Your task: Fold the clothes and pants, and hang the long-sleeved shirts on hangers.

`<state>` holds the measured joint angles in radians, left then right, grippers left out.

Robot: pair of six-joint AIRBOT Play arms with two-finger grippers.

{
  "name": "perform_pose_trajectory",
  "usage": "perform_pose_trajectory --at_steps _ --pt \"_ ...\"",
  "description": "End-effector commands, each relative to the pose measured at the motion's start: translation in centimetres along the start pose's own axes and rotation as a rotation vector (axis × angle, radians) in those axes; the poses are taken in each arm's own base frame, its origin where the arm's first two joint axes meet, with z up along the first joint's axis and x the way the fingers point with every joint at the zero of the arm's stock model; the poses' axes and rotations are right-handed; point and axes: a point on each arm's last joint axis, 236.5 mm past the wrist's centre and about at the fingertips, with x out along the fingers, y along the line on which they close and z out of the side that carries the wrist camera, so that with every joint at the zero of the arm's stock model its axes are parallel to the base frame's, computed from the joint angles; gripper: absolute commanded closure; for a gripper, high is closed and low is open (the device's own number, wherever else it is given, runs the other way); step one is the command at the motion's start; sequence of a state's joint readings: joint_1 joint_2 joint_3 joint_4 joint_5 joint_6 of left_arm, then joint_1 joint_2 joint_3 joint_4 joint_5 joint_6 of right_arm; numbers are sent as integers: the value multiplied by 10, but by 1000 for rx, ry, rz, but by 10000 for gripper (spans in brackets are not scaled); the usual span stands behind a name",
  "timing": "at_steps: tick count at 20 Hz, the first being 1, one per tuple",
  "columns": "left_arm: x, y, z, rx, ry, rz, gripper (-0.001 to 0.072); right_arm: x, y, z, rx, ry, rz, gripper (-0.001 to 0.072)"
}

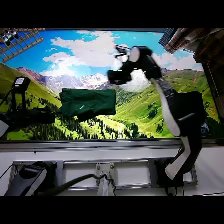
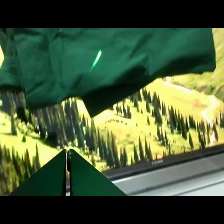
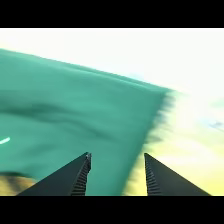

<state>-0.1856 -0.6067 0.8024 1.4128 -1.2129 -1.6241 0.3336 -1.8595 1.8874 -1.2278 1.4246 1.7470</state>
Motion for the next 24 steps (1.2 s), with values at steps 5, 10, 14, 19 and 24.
perform_pose_trajectory --at_steps 5,10,14,19,24 --pt "-1 -1 19 0 -83 -4 683 31 -19 -15 257 0 238 139" --pt "-1 -3 21 -4 -88 -14 683 75 -9 -40 299 104 282 141" --pt "-1 -3 25 -5 -105 -15 683 92 12 -43 278 94 288 146" --pt "-1 -4 25 -6 -106 -19 683 110 36 -43 284 84 324 324" --pt "-1 -11 22 -18 -95 -46 683 105 27 -43 251 75 282 683"
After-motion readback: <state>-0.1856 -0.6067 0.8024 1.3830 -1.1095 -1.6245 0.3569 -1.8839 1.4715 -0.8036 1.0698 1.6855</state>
